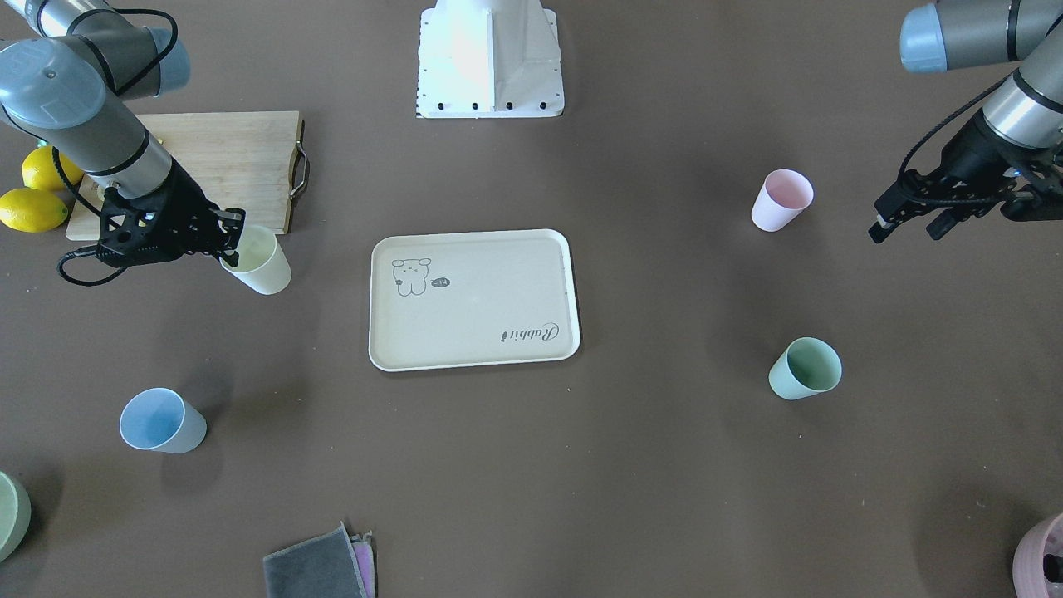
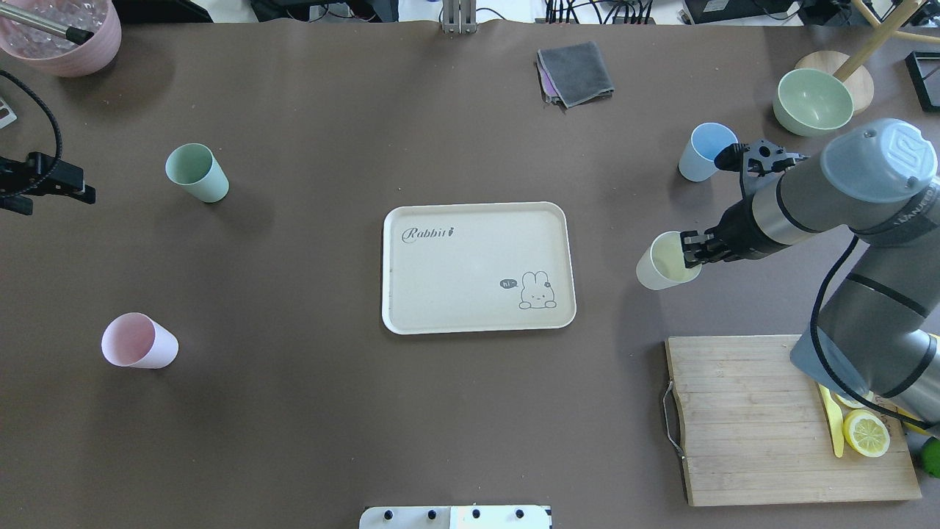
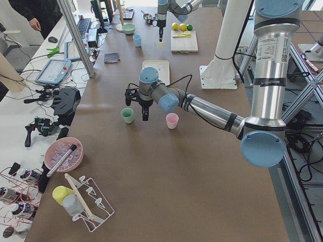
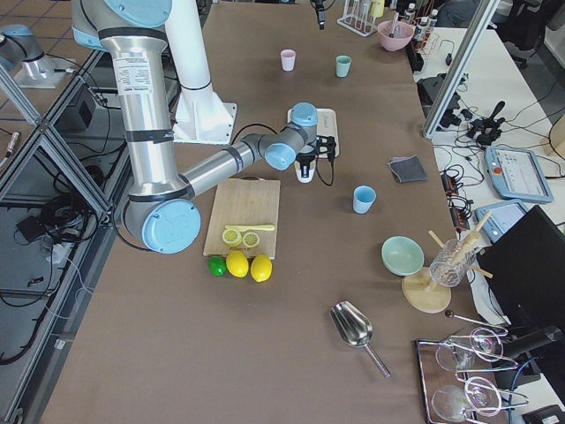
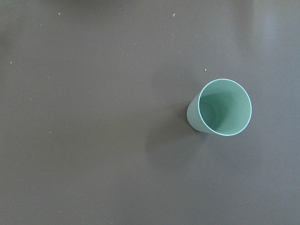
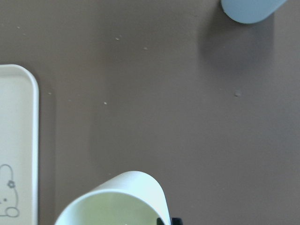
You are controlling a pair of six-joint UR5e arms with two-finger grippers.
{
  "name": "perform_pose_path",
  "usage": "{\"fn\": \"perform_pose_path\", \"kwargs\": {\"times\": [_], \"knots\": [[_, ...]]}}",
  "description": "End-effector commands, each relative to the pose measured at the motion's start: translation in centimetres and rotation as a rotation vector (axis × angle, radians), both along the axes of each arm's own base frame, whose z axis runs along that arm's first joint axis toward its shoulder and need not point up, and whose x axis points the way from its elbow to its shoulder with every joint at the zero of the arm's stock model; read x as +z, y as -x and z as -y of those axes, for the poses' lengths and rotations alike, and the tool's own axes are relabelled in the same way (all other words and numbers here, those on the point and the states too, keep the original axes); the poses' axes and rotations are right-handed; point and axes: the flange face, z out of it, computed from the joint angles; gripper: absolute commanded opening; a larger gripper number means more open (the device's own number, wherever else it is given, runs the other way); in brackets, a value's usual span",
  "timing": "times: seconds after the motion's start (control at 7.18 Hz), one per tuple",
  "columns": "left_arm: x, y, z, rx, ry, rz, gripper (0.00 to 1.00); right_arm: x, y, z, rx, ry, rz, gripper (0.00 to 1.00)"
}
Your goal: Place all cups on tray
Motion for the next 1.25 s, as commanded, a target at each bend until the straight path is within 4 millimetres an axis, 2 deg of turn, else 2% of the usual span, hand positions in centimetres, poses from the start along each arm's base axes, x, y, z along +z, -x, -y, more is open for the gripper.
{"fn": "perform_pose_path", "kwargs": {"times": [0.0,0.14,0.28,0.42,0.56,0.84,1.11], "knots": [[-2.0,-5.2,-2.3,-0.018,0.016,0.016,0.97,-6.5,3.1,1.4,0.025,0.043,0.007,0.00],[-2.3,-6.8,-4.1,0.011,0.025,0.012,0.97,-9.0,4.9,1.2,0.035,0.064,0.012,0.00],[-0.7,-6.9,-5.5,0.034,0.027,0.017,0.97,-10.8,6.5,0.9,0.036,0.052,0.017,0.00],[2.2,-5.9,-7.1,0.043,0.010,0.013,0.97,-12.7,7.6,1.0,0.045,0.053,0.009,0.00],[3.6,-5.4,-7.7,0.046,0.004,0.011,0.97,-13.7,7.9,1.1,0.044,0.061,-0.002,0.00],[4.2,-6.5,-8.4,0.084,0.002,0.021,0.97,-14.0,8.0,1.2,0.044,0.059,0.000,0.00],[6.8,-6.2,-11.0,0.110,-0.007,0.032,0.97,-14.3,8.1,1.3,0.048,0.053,0.002,0.00]]}}
